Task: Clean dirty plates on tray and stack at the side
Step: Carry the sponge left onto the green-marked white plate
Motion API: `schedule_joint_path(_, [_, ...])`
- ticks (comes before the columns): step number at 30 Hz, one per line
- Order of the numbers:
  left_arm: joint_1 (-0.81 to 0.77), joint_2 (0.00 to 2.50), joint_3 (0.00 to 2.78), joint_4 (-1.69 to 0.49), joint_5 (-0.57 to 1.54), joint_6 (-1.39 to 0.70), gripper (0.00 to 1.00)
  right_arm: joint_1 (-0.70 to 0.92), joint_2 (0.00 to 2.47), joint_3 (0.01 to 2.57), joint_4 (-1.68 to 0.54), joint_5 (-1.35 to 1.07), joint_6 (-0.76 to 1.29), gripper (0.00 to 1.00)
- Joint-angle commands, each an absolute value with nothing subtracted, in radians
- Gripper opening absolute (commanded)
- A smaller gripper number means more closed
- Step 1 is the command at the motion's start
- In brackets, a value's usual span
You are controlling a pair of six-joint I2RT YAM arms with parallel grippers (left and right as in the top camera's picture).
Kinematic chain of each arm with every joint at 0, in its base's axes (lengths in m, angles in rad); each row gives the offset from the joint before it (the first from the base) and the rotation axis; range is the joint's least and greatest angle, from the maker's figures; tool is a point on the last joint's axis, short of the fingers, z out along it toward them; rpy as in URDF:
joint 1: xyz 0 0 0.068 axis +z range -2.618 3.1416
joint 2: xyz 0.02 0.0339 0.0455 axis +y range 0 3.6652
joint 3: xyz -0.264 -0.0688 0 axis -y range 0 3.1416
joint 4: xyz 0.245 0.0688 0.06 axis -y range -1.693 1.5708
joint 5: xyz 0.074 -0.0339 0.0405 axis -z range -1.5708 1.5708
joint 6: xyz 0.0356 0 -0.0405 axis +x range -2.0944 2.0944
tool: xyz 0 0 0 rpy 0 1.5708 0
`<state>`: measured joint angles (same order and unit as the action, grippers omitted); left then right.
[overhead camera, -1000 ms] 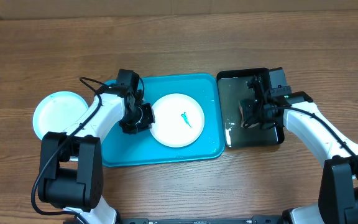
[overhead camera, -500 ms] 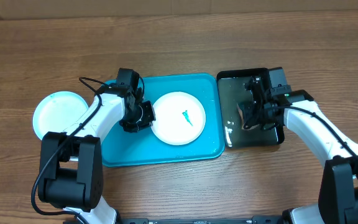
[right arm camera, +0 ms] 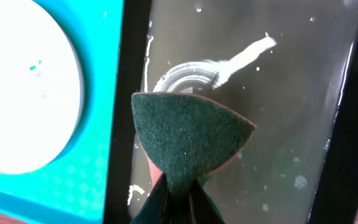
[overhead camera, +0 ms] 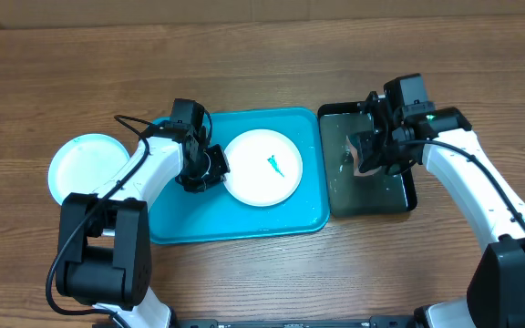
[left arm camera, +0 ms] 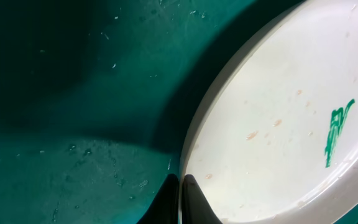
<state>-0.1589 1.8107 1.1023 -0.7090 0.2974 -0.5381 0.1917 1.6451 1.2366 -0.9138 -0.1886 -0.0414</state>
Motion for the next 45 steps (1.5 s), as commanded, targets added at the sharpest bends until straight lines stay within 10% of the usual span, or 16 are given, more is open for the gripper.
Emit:
schedule_joint_path(1, [-0.159, 1.805, 1.115, -0.699, 0.316, -0.566, 0.04, 0.196, 1.641, 1.313, -0.93, -0.215, -0.038, 0.04])
schedule_joint_path(16, [-0.159, 1.805, 1.115, -0.691, 0.311, -0.564, 0.04, 0.306, 1.641, 1.349, -0.776, -0.542, 0.089, 0.04])
schedule_joint_path(45, [-0.159, 1.805, 1.115, -0.699, 0.305, -0.554, 0.04, 0.648, 1.872, 1.348, -0.585, 0.033, 0.187, 0.04])
